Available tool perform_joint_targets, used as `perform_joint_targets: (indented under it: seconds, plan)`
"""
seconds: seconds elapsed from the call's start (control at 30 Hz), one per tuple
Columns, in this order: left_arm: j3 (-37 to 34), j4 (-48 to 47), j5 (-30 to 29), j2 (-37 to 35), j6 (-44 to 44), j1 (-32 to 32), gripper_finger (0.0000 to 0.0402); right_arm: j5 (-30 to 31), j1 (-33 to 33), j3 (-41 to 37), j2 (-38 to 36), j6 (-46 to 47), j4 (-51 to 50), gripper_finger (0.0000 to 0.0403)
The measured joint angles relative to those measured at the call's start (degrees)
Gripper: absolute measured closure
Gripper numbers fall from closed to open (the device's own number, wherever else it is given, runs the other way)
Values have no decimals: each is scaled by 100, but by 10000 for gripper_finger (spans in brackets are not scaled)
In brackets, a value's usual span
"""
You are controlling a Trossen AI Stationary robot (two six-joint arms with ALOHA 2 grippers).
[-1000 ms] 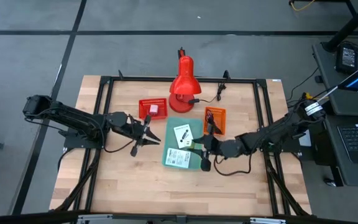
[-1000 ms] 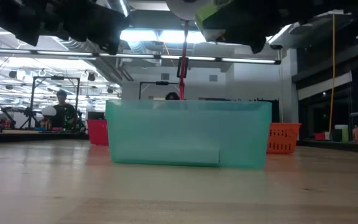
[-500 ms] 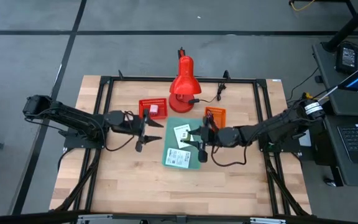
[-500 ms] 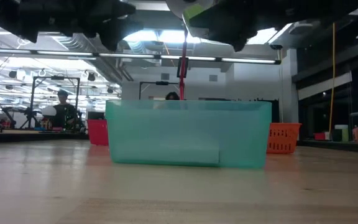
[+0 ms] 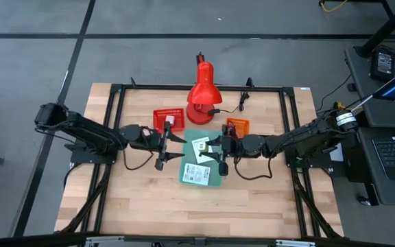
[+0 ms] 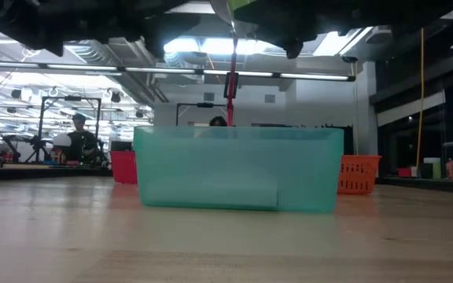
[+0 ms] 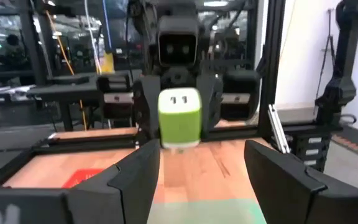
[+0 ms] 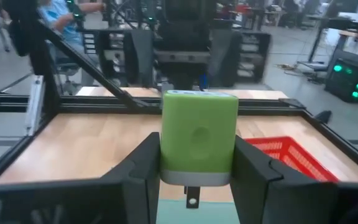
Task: Pick and place items into bin
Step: Put the green charger adapter into the red basket
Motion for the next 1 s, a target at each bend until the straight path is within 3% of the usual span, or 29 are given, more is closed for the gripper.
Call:
perform_joint_targets:
  seconds: [0.63,1.0]
  plan:
    - [1276,-5,14,1394,172,20,169,-372,-11,0,0,-235,80,277]
    - [1547,-30,116,1606,160,19,179,-385,-9,0,0,-271,41,277]
